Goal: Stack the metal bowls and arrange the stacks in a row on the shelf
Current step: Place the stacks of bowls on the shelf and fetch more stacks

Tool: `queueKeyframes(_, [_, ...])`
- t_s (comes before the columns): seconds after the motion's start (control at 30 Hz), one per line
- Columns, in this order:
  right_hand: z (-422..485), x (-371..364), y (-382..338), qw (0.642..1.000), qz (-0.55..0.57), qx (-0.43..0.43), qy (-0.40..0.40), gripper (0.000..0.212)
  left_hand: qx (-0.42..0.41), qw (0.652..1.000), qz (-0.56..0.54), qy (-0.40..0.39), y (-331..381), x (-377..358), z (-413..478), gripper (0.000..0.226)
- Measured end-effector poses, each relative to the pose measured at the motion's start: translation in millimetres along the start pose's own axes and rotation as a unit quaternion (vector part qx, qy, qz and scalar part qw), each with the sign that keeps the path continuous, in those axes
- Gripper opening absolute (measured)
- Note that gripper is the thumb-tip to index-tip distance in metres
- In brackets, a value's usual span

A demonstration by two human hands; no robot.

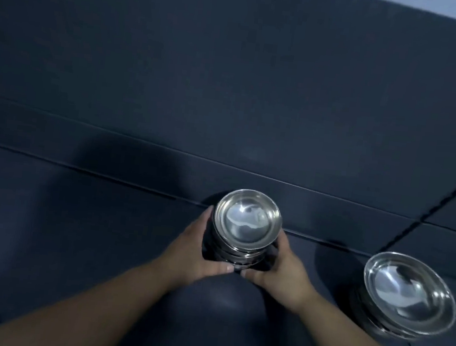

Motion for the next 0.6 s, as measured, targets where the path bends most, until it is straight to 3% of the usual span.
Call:
queueKeyframes(0.13, [-3.0, -6.9, -1.6, 0.999, 0.045, -0.010, 0.013, 0.096, 0.000, 0.996, -0.093, -0.013, -10.2, -8.1, 5.8, 0.120])
queueKeyframes(0.27, [-9.7, -11.4, -0.5, 0.996, 0.083, -0.012, 0.027, 0.103, -0.002, 0.990, -0.141, -0.015, -10.2, -9.9, 5.7, 0.124])
queueKeyframes(0.6, [-92.3, 17.9, 18.5, 0.984, 0.161, 0.013, 0.077, 0.105, -0.063, 0.988, -0.137, -0.037, 51.0, -50.5, -46.1, 0.110])
Point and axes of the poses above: each hand's wrist, its own z-axis towards the middle knuckle, its own x-axis out of the back of the hand, y = z × x, the point moved 7 cm from there along z, towards the middle knuckle, and after that the axes turned 1 degree about z, right-handed, at the moved point
